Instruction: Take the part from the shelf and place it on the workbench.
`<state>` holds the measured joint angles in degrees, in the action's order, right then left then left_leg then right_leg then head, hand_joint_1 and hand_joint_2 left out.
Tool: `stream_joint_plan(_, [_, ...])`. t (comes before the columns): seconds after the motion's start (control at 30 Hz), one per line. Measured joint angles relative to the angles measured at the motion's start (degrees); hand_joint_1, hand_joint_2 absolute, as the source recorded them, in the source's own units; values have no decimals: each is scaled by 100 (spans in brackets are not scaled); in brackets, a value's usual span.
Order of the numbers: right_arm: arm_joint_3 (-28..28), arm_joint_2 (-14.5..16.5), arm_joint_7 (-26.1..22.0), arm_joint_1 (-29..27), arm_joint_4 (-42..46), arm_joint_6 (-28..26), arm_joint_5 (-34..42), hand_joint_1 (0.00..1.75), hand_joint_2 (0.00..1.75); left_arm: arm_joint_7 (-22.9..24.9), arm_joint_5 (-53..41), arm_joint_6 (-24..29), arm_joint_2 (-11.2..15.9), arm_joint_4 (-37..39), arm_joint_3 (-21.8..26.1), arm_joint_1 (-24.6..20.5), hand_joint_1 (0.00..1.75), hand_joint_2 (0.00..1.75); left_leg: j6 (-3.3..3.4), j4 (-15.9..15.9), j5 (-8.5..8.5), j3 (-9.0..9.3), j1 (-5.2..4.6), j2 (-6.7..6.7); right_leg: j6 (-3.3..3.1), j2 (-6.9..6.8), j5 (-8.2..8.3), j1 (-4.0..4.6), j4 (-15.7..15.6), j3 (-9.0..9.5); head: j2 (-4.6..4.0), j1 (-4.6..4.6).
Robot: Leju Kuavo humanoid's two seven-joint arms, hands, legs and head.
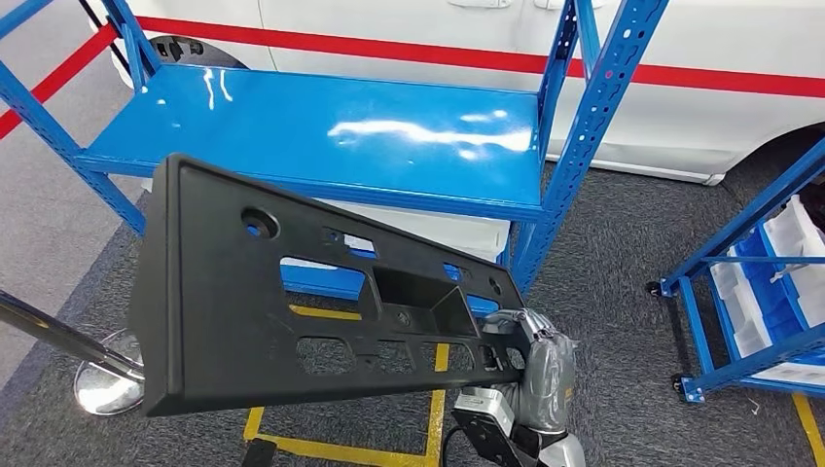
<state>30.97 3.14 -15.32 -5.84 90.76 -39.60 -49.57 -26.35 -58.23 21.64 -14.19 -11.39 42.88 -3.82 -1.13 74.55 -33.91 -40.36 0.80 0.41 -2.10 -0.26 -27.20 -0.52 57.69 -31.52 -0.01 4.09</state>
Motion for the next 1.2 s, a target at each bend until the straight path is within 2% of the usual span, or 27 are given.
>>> stream_joint_plan(0.03, [0, -3, -1, -1, -3, 0, 0, 175, 175, 2, -1, 0, 1, 0, 0, 6, 0, 175, -13, 40, 41, 5, 9, 1, 4, 6, 3, -2, 13, -11, 0, 0])
stream_joint_plan(0.07, [1, -4, -1, -2, -4, 0, 0, 175, 175, 3, -1, 0, 2, 0, 0, 9, 0, 175, -21, -150, 186, 121, 20, 1, 13, 15, 0, -6, 31, -18, 1, 0])
stream_joint_plan(0.13, [2, -5, -2, 1, -5, 0, 1, 175, 175, 4, -2, 0, 4, 0, 1, 7, 0, 175, -30, -942, 557, 547, 36, -17, 54, 39, -23, -7, 85, -35, 1, 0])
stream_joint_plan(0.17, [2, -5, -2, 4, -5, 0, 6, 175, 175, 3, -3, 1, 4, 0, 1, 5, 0, 175, -16, -1290, 660, 722, 35, -33, 86, 52, -33, -1, 119, -55, 1, 1])
stream_joint_plan(0.2, [2, -5, -2, 5, -5, 0, 17, 175, 175, 4, -6, 2, 4, 0, 2, 4, 0, 175, 3, -1498, 694, 815, 28, -48, 122, 60, -36, 5, 144, -80, 0, 2])
stream_joint_plan(0.3, [2, -11, -5, 2, -5, -3, 75, 175, 175, 10, -14, 9, 4, 0, 6, 10, 0, 175, 113, -1590, 697, 810, 13, -51, 219, 67, -24, 3, 170, -135, 1, 3])
stream_joint_plan(0.37, [2, -20, -10, 1, -5, -7, 103, 175, 175, 10, -15, 14, 4, 0, 10, 10, 0, 175, 203, -1629, 736, 808, 25, -33, 271, 58, -184, -14, 376, -227, 1, 4])
stream_joint_plan(0.4, [2, -24, -14, 1, -5, -9, 111, 175, 175, 10, -16, 15, 4, 0, 11, 8, 0, 175, 239, -1644, 750, 805, 28, -22, 293, 53, -350, -22, 641, -345, 1, 6])
stream_joint_plan(0.47, [2, -38, -21, -9, -5, -11, 122, 175, 175, 10, -19, 15, 4, 0, 11, 10, 0, 175, 272, -1640, 757, 785, 17, -3, 321, 50, -699, -24, 1385, -693, 0, 6])
stream_joint_plan(0.5, [2, -46, -22, -16, -5, -11, 126, 175, 175, 10, -19, 15, 4, 0, 11, 15, 0, 175, 274, -1634, 758, 777, 12, 7, 327, 50, -773, -24, 1662, -824, -1, 6])
stream_joint_plan(0.53, [2, -54, -22, -22, -5, -11, 131, 175, 175, 10, -19, 15, 4, 0, 12, 19, 0, 175, 276, -1628, 758, 773, 6, 15, 323, 49, -740, -23, 1752, -867, 0, 6])
stream_joint_plan(0.57, [2, -60, -24, -25, -5, -11, 137, 175, 175, 10, -19, 15, 4, 0, 12, 19, 0, 175, 275, -1624, 757, 775, 2, 20, 307, 46, -600, -22, 1608, -797, 0, 7])
stream_joint_plan(0.63, [2, -63, -33, -24, -4, -11, 157, 175, 175, 10, -19, 15, 0, 0, 13, 16, 0, 175, 269, -1620, 752, 788, -7, 23, 234, 4, -210, -1, 866, -434, 0, 7])
stream_joint_plan(0.7, [2, -63, -50, -24, -2, -11, 176, 175, 175, 10, -21, 16, -9, 1, 13, 15, 0, 175, 236, -1605, 749, 774, -29, 30, 158, -58, -18, 47, 277, -172, -1, 4])
stream_joint_plan(0.77, [-2, -64, -68, -31, -1, -14, 187, 175, 175, 10, -21, 18, -14, 1, 13, 18, 0, 175, 187, -1604, 759, 752, -40, 55, 129, -62, -12, 79, 156, -152, 1, 4])
stream_joint_plan(0.83, [-8, -62, -91, -38, 2, -17, 195, 175, 175, 10, -21, 20, -14, 1, 13, 20, 0, 175, 133, -1567, 711, 738, -38, 69, 96, -34, 24, 41, 106, -146, 1, 4])
stream_joint_plan(0.87, [-9, -60, -109, -39, 5, -18, 197, 175, 175, 10, -21, 24, -14, 1, 13, 19, 0, 175, 103, -1443, 611, 693, -36, 58, 70, -26, 46, 19, 74, -136, 1, 2])
stream_joint_plan(0.9, [-11, -57, -138, -41, 9, -19, 204, 175, 175, 10, -21, 27, -14, 0, 13, 17, 0, 175, 73, -1206, 451, 596, -32, 40, 47, -20, 65, -4, 50, -129, 0, 1])
stream_joint_plan(0.97, [-28, -52, -237, -69, 18, -22, 237, 175, 175, 10, -25, 31, -13, 1, 13, 21, 0, 175, 23, -484, 74, 290, -15, 15, 24, -5, 76, -6, 55, -143, 0, -2])
stream_joint_plan(1.0, [-50, -47, -304, -98, 29, -24, 256, 175, 175, 10, -29, 31, -13, 1, 13, 25, 0, 175, 5, -175, -35, 156, -9, 14, 23, 5, 77, -6, 65, -152, 0, -2])
stream_joint_plan(1.03, [-77, -38, -371, -130, 45, -25, 272, 175, 175, 10, -34, 31, -11, 1, 14, 30, 0, 175, -7, -29, -42, 98, -5, 14, 24, 19, 76, -6, 76, -159, 1, -2])
stream_joint_plan(1.07, [-110, -23, -433, -162, 64, -26, 283, 175, 175, 10, -40, 31, -8, 1, 14, 32, 0, 175, -11, -114, 66, 149, 0, 14, 26, 37, 75, -7, 87, -162, 0, -3])
stream_joint_plan(1.13, [-166, 18, -515, -207, 105, -27, 292, 175, 175, 10, -54, 32, -3, 1, 15, 32, 0, 175, -1, -819, 445, 501, 13, -13, 42, 82, 67, -10, 108, -160, 0, -2])
stream_joint_plan(1.17, [-189, 39, -544, -223, 127, -30, 296, 175, 175, 10, -62, 31, -2, 1, 15, 32, 0, 175, 12, -1202, 578, 686, 11, -43, 63, 106, 62, 0, 130, -168, -1, -2])
stream_joint_plan(1.2, [-209, 62, -573, -239, 151, -33, 300, 175, 175, 9, -70, 19, -1, 2, 15, 29, 0, 175, 31, -1456, 647, 805, 8, -71, 92, 125, 63, 9, 145, -184, 0, 0])
